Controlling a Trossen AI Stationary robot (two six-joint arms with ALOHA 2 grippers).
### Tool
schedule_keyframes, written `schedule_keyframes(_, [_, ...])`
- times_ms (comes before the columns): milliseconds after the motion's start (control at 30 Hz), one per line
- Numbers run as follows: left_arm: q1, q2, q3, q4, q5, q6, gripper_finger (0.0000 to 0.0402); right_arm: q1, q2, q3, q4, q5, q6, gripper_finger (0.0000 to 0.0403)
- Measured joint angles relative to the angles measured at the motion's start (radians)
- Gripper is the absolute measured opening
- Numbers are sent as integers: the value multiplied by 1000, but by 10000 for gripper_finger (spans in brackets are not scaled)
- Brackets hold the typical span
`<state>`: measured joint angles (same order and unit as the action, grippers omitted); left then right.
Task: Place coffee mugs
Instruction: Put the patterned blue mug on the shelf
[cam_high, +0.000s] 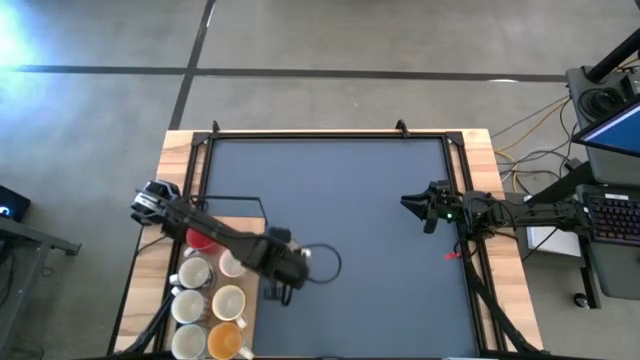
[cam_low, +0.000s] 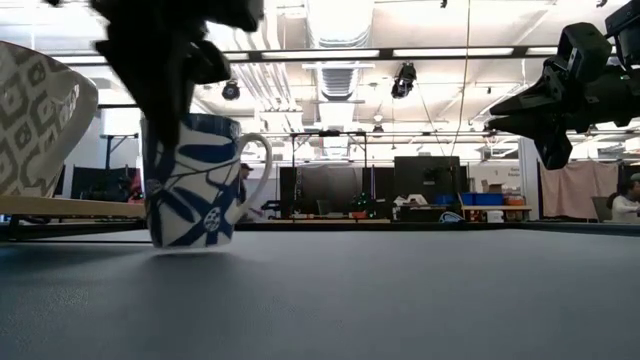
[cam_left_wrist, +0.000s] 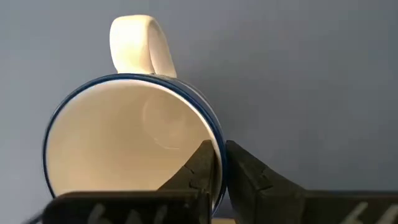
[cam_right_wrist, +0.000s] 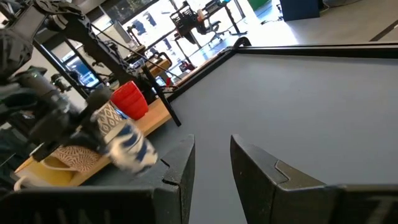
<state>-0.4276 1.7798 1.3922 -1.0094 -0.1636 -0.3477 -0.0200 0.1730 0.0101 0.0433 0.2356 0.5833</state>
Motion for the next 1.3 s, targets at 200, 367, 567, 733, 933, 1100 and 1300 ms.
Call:
schedule_keyframes(200, [84, 0, 17, -81, -7, -167, 9, 0, 0, 0, 0, 0, 0, 91])
schedule_keyframes(367, [111, -2, 21, -45, 29, -212, 9, 0, 0, 0, 0, 0, 0, 91])
schedule_keyframes(567, [112, -2, 16, -19, -2, -208, 10, 0, 0, 0, 0, 0, 0, 91])
schedule_keyframes(733, [112, -2, 14, -2, -11, -204, 26, 0, 0, 0, 0, 0, 0, 91])
schedule_keyframes(933, [112, -2, 13, 5, -11, -204, 67, 0, 0, 0, 0, 0, 0, 91])
schedule_keyframes(1100, [111, -9, 16, -15, -7, -128, 111, 0, 0, 0, 0, 0, 0, 91])
schedule_keyframes(1300, [88, -52, 23, -87, 39, 181, 137, 0, 0, 0, 0, 0, 0, 91])
